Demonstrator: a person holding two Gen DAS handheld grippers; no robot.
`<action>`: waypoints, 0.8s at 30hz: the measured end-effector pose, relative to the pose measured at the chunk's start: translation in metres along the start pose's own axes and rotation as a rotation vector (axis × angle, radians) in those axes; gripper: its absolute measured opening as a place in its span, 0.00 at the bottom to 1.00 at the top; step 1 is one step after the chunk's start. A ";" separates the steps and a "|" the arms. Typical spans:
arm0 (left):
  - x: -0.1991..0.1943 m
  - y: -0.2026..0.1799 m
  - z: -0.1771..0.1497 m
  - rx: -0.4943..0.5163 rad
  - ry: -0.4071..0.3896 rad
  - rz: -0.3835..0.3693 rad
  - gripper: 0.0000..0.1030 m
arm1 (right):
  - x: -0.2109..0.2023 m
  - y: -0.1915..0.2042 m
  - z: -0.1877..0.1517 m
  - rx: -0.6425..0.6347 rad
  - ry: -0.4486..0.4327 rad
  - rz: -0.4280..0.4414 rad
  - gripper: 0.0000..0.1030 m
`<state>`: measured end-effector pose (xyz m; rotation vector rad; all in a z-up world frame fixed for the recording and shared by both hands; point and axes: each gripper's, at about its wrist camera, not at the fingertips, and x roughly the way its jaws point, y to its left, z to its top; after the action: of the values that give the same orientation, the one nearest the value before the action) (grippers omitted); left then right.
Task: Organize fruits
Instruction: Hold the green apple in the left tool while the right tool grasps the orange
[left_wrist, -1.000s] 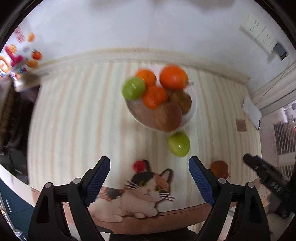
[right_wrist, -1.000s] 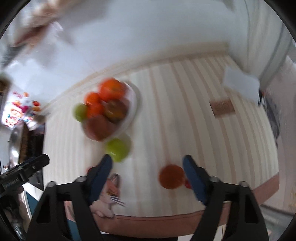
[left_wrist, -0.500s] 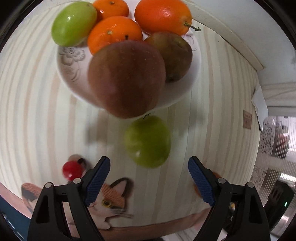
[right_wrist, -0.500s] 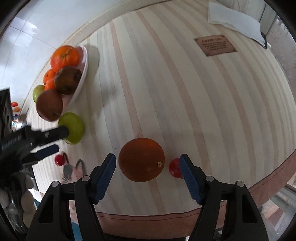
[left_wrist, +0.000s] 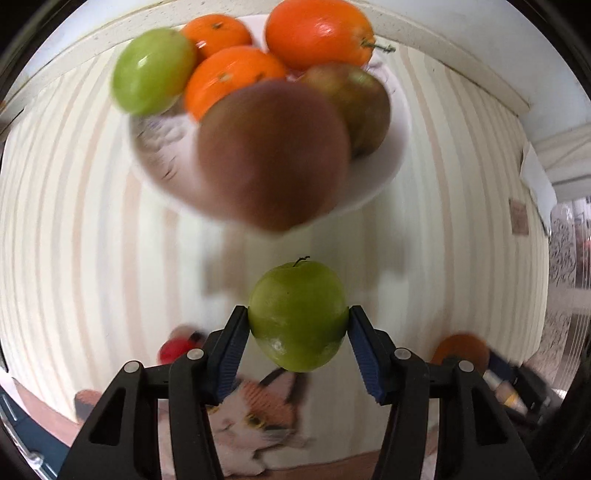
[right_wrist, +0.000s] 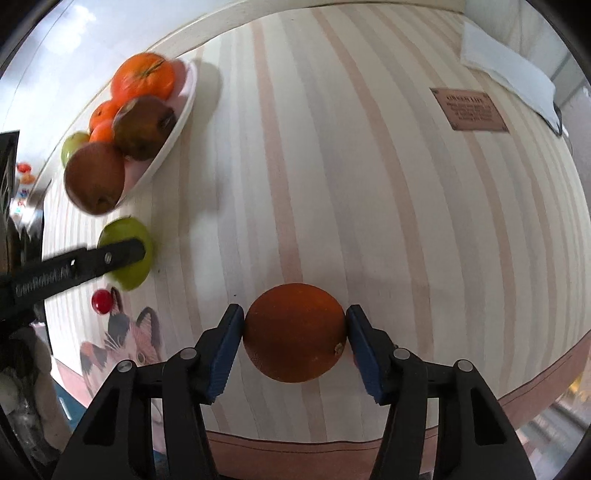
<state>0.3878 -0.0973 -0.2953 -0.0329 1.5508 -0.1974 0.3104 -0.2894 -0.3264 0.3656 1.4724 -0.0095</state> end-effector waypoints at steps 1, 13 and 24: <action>-0.002 0.005 -0.007 0.007 0.006 0.003 0.50 | 0.001 0.005 -0.002 -0.013 0.007 0.006 0.58; -0.004 0.045 -0.052 0.017 0.068 -0.024 0.51 | 0.016 0.056 -0.020 -0.130 0.049 0.032 0.58; -0.014 0.061 -0.040 -0.006 0.022 -0.022 0.51 | 0.016 0.047 -0.017 -0.109 0.044 0.063 0.57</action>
<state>0.3541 -0.0313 -0.2913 -0.0523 1.5733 -0.2111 0.3059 -0.2375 -0.3317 0.3255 1.4976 0.1295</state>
